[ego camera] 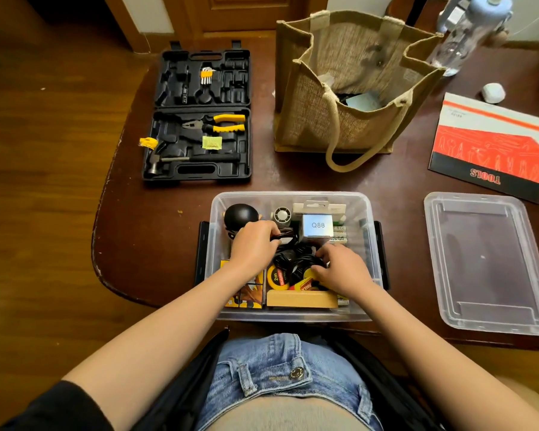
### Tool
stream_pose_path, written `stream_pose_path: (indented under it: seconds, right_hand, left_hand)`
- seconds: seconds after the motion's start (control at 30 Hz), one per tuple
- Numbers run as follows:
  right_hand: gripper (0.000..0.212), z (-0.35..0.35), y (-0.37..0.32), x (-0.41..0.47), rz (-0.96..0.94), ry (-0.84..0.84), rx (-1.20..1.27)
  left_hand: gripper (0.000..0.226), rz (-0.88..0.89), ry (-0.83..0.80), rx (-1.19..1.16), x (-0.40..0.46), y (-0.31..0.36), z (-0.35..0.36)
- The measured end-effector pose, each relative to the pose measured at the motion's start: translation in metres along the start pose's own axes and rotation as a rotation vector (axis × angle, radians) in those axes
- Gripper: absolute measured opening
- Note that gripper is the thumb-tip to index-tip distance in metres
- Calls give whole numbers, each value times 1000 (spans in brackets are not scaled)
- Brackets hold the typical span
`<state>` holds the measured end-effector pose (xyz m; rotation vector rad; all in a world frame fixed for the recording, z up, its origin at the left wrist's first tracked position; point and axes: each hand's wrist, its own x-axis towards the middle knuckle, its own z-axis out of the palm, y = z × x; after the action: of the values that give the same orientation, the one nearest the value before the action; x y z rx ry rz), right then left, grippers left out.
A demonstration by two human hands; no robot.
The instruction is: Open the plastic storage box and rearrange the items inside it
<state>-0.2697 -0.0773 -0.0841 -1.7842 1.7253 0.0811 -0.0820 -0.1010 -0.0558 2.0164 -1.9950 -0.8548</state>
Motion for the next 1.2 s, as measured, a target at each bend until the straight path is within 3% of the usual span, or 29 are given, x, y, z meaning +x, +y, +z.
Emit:
stream_pose_path:
  seconds: [0.1,0.23,0.3,0.53,0.73,0.9,1.03,1.2]
  right_hand:
    - [19,-4,-2,1,-57,-57,107]
    - [21,-10,-5,-4,-215,-155,74]
    - [22,-11,-4,-9,-286,-112,24]
    - [22,-36,-12,-16,-244,92,814]
    - [21,-45,-27,-15,-145,42,1160]
    - [22,-44,-37,-12,43,-138,1414]
    - [16,-40,-46,-12,113,-161,1519]
    - [18,-37,-50,-10,59,-238,1536]
  left_hand:
    - [20,5,-17,-4,2,1,1]
    - [23,37,-32,-9,3,-1,-3]
    - [22,63,-12,-33,2,-3,-7]
    - [11,-108,-107,-569,1,-7,-25]
    - [25,-148,-325,-966,-5,-4,-39]
    - [36,-210,-541,-1310,-7,-13,-43]
    - [23,-146,-622,-1197,-8,-21,-45]
    - [24,-177,-612,-1165,-9,-27,-46]
